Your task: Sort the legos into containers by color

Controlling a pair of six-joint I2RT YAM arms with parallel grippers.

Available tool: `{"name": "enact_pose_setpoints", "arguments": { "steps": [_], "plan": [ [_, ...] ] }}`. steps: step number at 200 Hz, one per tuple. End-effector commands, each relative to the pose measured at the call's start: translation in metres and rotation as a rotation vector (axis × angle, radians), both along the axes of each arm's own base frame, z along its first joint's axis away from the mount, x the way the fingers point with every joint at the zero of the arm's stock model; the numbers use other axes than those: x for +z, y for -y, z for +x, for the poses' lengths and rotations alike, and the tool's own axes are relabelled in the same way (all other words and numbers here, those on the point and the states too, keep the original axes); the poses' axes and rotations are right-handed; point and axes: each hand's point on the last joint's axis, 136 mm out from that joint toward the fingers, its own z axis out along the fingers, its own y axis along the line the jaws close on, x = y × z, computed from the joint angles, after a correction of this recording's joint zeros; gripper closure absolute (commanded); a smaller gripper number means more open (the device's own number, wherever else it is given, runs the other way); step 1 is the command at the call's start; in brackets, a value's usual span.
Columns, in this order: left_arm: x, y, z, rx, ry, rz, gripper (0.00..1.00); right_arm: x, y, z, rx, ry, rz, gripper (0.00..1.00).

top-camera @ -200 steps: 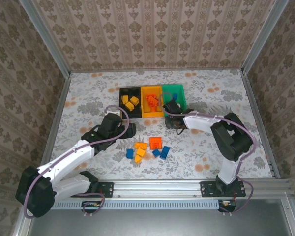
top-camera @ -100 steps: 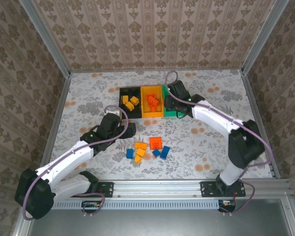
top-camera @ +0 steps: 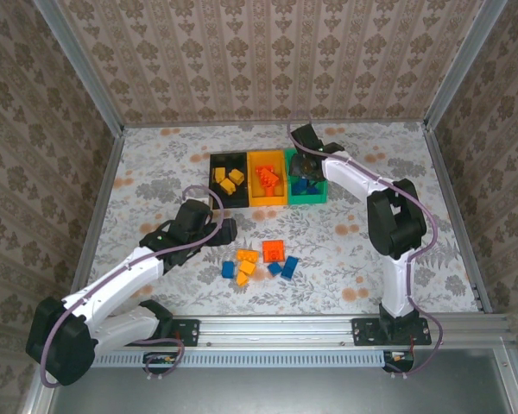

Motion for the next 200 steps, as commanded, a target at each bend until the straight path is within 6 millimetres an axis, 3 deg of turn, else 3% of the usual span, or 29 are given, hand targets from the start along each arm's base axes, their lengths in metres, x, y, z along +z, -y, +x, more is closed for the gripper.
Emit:
{"name": "enact_pose_setpoints", "arguments": {
  "steps": [1, 31, 57, 66, 70, 81, 111, 134, 174, 200],
  "plan": [
    [0.002, -0.003, -0.003, -0.002, -0.013, 0.000, 0.00, 0.020, -0.005, -0.009, 0.014, 0.011, 0.022, 0.36],
    [0.006, -0.004, -0.003, 0.005, -0.001, -0.008, 0.00, 0.033, -0.015, -0.047, 0.076, 0.024, 0.071, 0.31],
    [0.011, -0.008, -0.003, 0.020, 0.018, -0.011, 0.00, 0.025, -0.034, -0.101, 0.192, -0.031, 0.108, 0.28],
    [0.011, -0.010, -0.002, 0.026, 0.021, -0.011, 0.00, 0.017, -0.039, -0.120, 0.233, -0.067, 0.099, 0.27],
    [0.010, -0.010, -0.002, 0.027, 0.019, -0.011, 0.00, 0.014, -0.043, -0.129, 0.253, -0.080, 0.100, 0.18],
    [0.010, -0.013, -0.002, 0.038, 0.017, -0.012, 0.00, 0.006, -0.057, -0.149, 0.310, -0.114, 0.105, 0.11],
    [0.004, -0.018, -0.004, 0.056, 0.007, -0.023, 0.00, -0.022, -0.088, -0.197, 0.385, -0.231, 0.112, 0.10],
    [0.002, -0.020, -0.007, 0.059, 0.002, -0.030, 0.00, -0.042, -0.100, -0.212, 0.381, -0.271, 0.087, 0.10],
    [0.000, -0.023, -0.010, 0.059, -0.008, -0.032, 0.00, -0.062, -0.108, -0.205, 0.319, -0.247, 0.030, 0.10],
    [-0.001, -0.025, -0.013, 0.065, -0.007, -0.040, 0.00, -0.075, -0.102, -0.200, 0.275, -0.248, -0.027, 0.11]
  ]
}}
